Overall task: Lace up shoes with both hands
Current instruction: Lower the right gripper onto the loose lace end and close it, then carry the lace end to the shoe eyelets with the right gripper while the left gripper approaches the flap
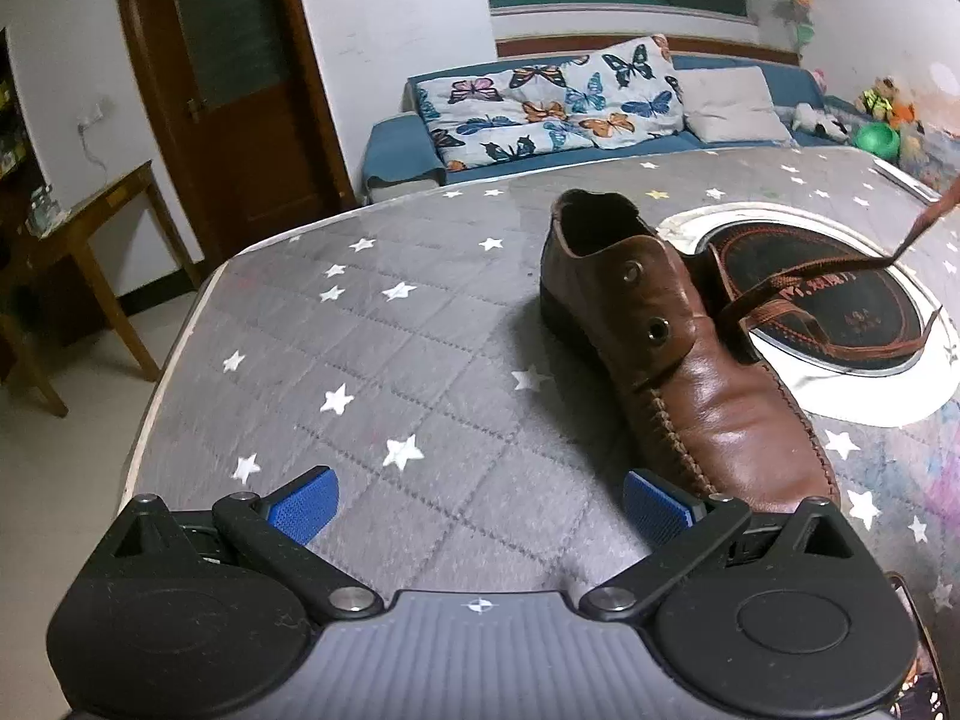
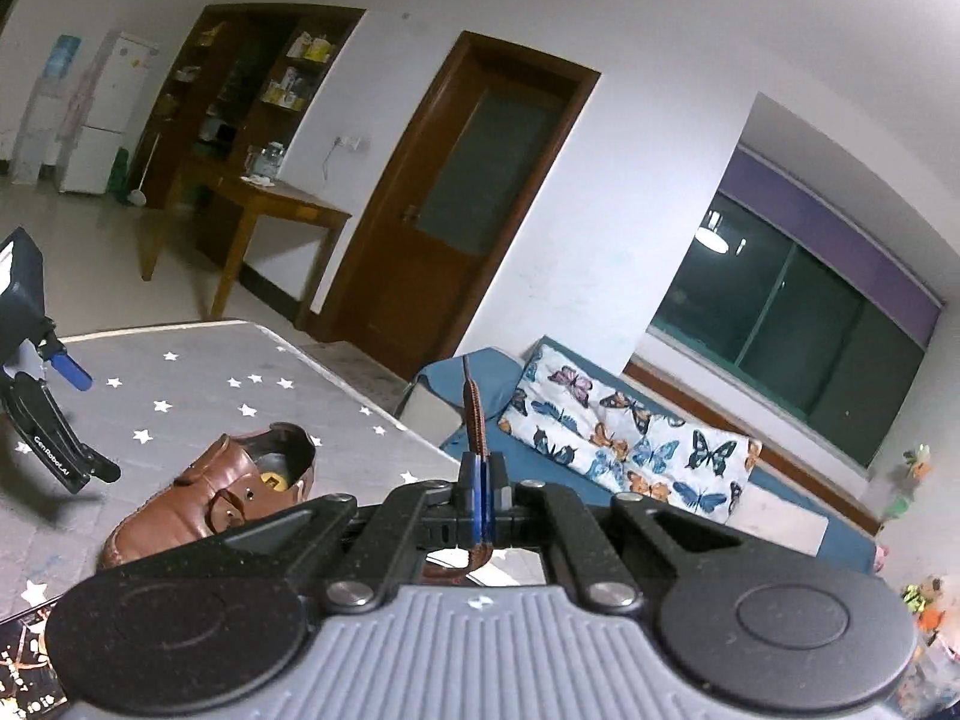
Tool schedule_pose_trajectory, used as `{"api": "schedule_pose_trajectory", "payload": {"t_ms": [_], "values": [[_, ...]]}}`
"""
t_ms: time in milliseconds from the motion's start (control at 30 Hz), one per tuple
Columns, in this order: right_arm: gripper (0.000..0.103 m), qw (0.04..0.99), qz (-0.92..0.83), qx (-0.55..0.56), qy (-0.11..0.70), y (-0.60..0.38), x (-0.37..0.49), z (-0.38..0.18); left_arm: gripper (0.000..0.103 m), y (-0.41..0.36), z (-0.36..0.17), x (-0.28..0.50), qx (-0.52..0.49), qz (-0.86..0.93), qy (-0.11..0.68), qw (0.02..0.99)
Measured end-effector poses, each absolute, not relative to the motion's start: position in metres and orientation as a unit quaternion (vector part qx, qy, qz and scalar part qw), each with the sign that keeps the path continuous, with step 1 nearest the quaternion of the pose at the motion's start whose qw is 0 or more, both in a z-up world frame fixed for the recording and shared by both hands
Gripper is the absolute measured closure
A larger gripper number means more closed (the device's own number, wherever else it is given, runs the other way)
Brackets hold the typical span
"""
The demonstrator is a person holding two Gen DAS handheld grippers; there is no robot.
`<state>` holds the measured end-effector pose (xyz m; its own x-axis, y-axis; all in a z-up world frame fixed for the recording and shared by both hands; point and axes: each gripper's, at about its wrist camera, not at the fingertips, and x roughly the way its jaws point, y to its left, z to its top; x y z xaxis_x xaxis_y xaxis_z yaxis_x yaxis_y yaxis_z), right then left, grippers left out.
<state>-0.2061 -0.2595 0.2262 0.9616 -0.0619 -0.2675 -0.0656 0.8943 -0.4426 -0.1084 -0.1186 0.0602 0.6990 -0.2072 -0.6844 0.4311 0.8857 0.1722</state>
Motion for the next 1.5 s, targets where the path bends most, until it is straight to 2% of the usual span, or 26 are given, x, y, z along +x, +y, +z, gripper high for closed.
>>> {"api": "schedule_pose_trajectory", "payload": {"t_ms": [833, 1500], "values": [[0.102, 0.924, 0.147, -0.264, 0.234, -0.186, -0.164, 0.143, 0.0, -0.142, 0.051, -0.083, 0.275, -0.183, 0.35, 0.877], [0.102, 0.898, 0.182, -0.309, 0.256, -0.157, -0.136, 0.122, 0.0, -0.153, 0.042, -0.068, 0.328, -0.2, 0.353, 0.853]]}}
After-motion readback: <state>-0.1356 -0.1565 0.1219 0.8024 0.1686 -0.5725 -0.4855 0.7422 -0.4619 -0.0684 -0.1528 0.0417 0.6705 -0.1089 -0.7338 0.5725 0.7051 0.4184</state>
